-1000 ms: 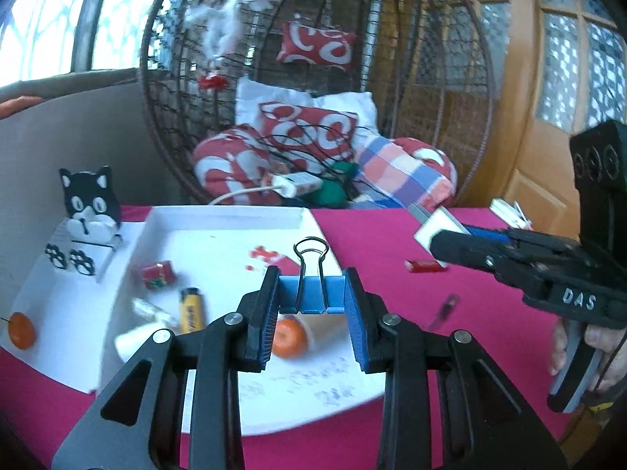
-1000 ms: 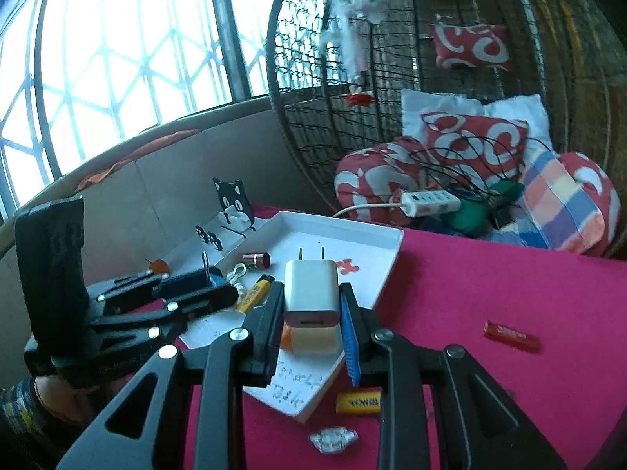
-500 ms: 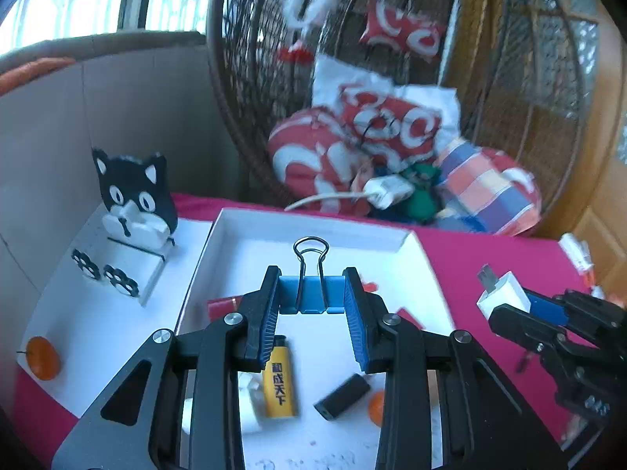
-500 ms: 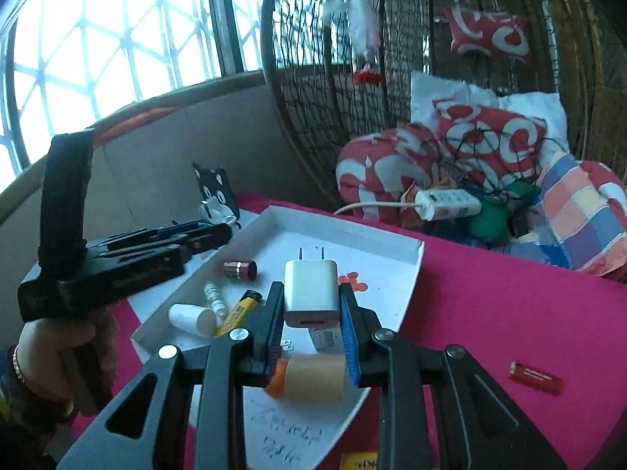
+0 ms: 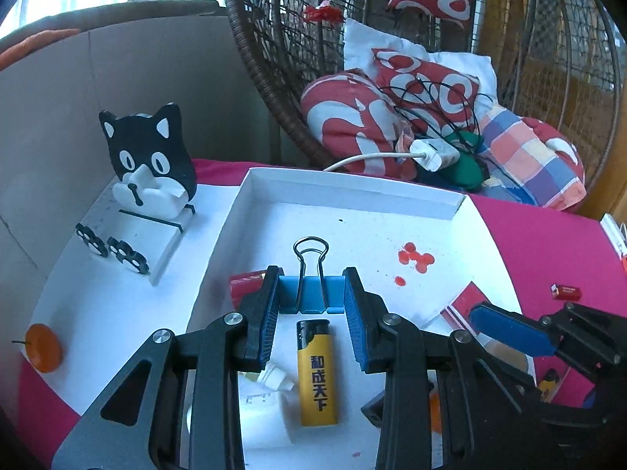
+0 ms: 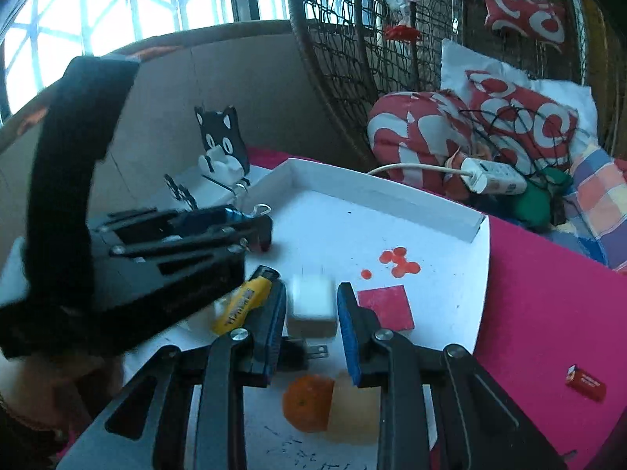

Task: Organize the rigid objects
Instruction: 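Carry the blue binder clip and white charger plug into the white tray and open both tools, then grasp the yellow lighter with the left tool while the right tool grasps the black pen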

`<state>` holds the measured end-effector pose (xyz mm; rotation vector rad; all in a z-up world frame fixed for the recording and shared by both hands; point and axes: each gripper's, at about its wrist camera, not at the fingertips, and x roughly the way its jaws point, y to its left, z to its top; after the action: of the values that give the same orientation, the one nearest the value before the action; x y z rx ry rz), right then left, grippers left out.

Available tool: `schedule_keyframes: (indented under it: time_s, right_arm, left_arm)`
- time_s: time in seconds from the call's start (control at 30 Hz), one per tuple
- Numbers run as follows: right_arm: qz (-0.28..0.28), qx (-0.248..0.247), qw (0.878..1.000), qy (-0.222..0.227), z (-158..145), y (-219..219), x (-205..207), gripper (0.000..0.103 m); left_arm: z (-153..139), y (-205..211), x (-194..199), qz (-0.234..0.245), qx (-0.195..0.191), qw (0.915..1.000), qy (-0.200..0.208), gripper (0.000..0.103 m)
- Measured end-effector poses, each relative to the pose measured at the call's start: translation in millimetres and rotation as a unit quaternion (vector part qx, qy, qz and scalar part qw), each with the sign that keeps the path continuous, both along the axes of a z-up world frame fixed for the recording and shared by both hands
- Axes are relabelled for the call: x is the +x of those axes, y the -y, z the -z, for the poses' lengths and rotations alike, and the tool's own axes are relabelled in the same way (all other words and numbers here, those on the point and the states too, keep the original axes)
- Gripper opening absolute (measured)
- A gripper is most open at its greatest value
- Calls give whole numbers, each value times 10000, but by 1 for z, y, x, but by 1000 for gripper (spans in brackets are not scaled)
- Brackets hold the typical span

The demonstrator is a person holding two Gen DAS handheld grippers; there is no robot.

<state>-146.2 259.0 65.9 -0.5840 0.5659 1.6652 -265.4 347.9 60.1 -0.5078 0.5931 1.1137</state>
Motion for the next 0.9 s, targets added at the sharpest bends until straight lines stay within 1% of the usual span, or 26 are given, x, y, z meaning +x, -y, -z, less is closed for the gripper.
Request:
schedule_keyframes:
  time_s: [0.13,0.17,0.2,0.23,0.27,0.3,0.33,0.37,0.43,0.5,0.6,0.7,0.77,0.87,0.9]
  right_arm:
    - [30,76,9998,189,-2,2,-4,27]
    - [18,69,9998,185,-2,1,-4,27]
    - [16,87,9998,182,-2,3,-4,27]
    - [26,118,9997,194,-3,5,-4,27]
    - [38,153,9997,206,-4,6,-4,33]
    - [40,248,9995,213,-6,10,-4,41]
    - [47,344,9992,214,-9,13,-3,74]
    - [59,458,9987,199,-11,17,-3,103]
    - [79,666,9976,145,-18,25,1,103]
    - [130,716,9973,88,-24,30,5,103]
    - [322,924,9951,-104,-35,45,21,103]
    - [570,1065,9923,-265,-45,60,46,103]
    - [750,1117,9904,-334,-50,70,65,103]
    - [1172,1140,9854,-481,-53,88,105,103]
    - [1387,1115,9826,-541,-52,95,124,103]
  left_arm:
    - [0,-1,-5,-93,-64,9999,126,31]
    - [0,-1,-6,-102,-82,9998,147,33]
    - [-1,0,-7,-102,-73,9998,171,38]
    - [-4,3,-10,-136,-9,9997,214,46]
    - [-6,5,-11,-180,56,9995,235,74]
    - [-9,8,-13,-247,143,9993,254,100]
    - [-13,11,-16,-328,254,9988,277,103]
    - [-17,16,-20,-414,376,9980,303,103]
    - [-29,25,-28,-544,576,9958,460,103]
    - [-38,34,-35,-610,708,9935,649,103]
    - [-49,48,-40,-579,874,9904,904,103]
    - [-56,61,-37,-385,922,9891,1077,103]
    - [-60,74,-30,-152,954,9883,1180,103]
    - [-65,89,-17,165,989,9872,1240,103]
    - [-65,95,-12,281,993,9870,1236,103]
